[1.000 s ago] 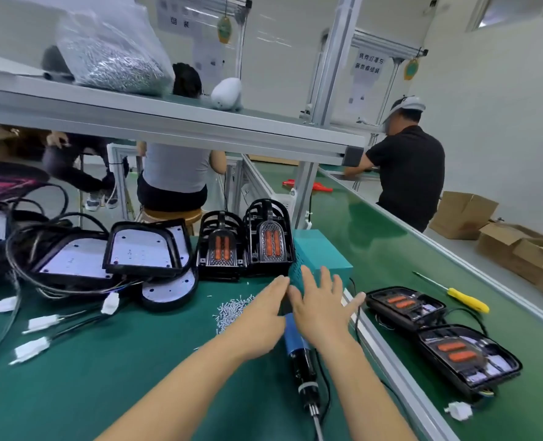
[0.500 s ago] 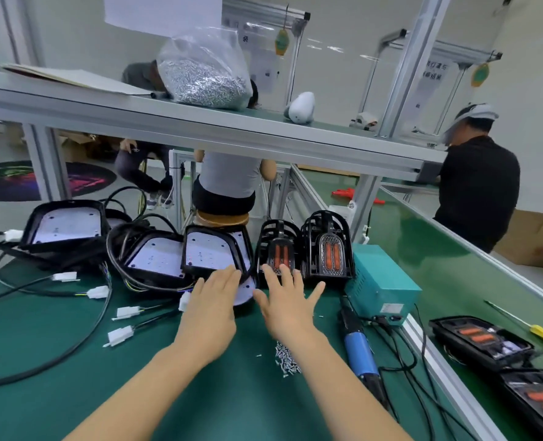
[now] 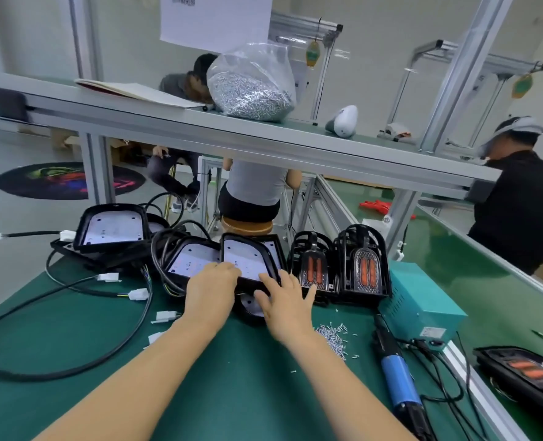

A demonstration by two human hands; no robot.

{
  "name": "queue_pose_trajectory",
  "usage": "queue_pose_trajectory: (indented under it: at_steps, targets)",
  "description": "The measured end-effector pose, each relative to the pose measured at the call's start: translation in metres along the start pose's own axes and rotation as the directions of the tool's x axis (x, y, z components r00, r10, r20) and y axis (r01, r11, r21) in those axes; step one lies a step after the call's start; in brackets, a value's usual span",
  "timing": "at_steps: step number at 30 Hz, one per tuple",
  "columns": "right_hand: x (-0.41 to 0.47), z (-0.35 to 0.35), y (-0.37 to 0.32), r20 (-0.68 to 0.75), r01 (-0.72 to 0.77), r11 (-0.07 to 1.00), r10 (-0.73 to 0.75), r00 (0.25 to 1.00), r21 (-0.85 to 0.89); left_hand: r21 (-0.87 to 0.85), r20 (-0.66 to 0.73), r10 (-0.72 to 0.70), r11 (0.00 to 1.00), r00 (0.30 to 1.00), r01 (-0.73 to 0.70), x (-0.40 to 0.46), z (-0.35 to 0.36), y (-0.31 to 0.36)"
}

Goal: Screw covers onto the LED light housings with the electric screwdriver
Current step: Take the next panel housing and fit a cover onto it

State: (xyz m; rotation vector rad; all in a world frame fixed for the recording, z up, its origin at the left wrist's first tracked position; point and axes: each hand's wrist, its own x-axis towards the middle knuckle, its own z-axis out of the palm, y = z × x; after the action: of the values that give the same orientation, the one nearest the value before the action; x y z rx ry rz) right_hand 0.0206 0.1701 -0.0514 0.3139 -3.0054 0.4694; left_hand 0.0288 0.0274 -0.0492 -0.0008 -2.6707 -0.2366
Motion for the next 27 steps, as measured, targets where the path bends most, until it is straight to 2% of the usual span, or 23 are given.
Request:
queue_pose_trajectory:
  at_steps: [2, 4, 6, 8, 11, 12, 14, 17, 19, 21, 23, 24, 25, 27]
  targets:
    - [0.002, -0.001, 0.000, -0.065, 0.028, 0.992, -0.021, 0.998, 0.120, -0.027, -0.049, 0.011, 1.000, 0.999, -0.013, -0.002, -0.004, 0.001]
    - [0.003, -0.004, 0.000, -0.144, 0.063, 0.936, -0.013, 0.989, 0.348, -0.065, -0.155, 0.074, 0.994, 0.985, -0.085, -0.007, -0.007, 0.001]
    - [0.004, -0.011, -0.001, -0.136, -0.012, 0.825, 0.107, 0.985, 0.565, -0.057, -0.257, 0.144, 0.985, 0.956, -0.163, -0.015, -0.013, 0.002]
    - [0.006, -0.016, -0.001, -0.043, -0.125, 0.634, 0.242, 0.969, 0.763, -0.097, -0.333, 0.198, 0.965, 0.922, -0.242, -0.022, -0.017, 0.006]
    - [0.007, -0.024, 0.001, 0.193, -0.262, 0.190, 0.320, 0.928, 0.946, -0.160, -0.380, 0.272, 0.922, 0.884, -0.353, -0.038, -0.022, 0.011]
    - [0.004, -0.027, 0.003, 0.239, -0.290, 0.128, 0.310, 0.920, 0.949, -0.165, -0.389, 0.297, 0.909, 0.872, -0.384, -0.042, -0.025, 0.010]
    - [-0.001, -0.025, 0.010, 0.274, -0.318, 0.105, 0.303, 0.913, 0.942, -0.281, -0.401, 0.256, 0.880, 0.879, -0.384, -0.046, -0.031, 0.002]
    - [-0.011, -0.020, 0.019, 0.277, -0.309, 0.062, 0.305, 0.911, 0.949, -0.547, -0.385, -0.068, 0.820, 0.920, -0.168, -0.028, -0.046, -0.022]
    - [-0.017, -0.017, 0.021, 0.276, -0.308, 0.072, 0.290, 0.916, 0.949, -0.531, -0.322, -0.320, 0.840, 0.891, 0.110, -0.005, -0.052, -0.050]
    - [-0.022, -0.014, 0.021, 0.260, -0.296, 0.112, 0.261, 0.930, 0.948, -0.432, -0.121, -0.514, 0.798, 0.849, 0.421, 0.016, -0.053, -0.080]
    - [-0.025, -0.013, 0.019, 0.240, -0.279, 0.145, 0.237, 0.941, 0.949, -0.337, 0.127, -0.604, 0.720, 0.787, 0.607, 0.030, -0.048, -0.102]
    - [-0.025, -0.012, 0.018, 0.234, -0.272, 0.155, 0.230, 0.945, 0.950, -0.314, 0.210, -0.606, 0.701, 0.767, 0.640, 0.034, -0.046, -0.109]
    - [-0.025, -0.011, 0.017, 0.228, -0.267, 0.163, 0.225, 0.947, 0.950, -0.319, 0.242, -0.594, 0.698, 0.767, 0.641, 0.037, -0.044, -0.114]
    - [-0.026, -0.011, 0.018, 0.220, -0.260, 0.182, 0.216, 0.951, 0.948, -0.349, 0.221, -0.580, 0.704, 0.784, 0.619, 0.041, -0.043, -0.117]
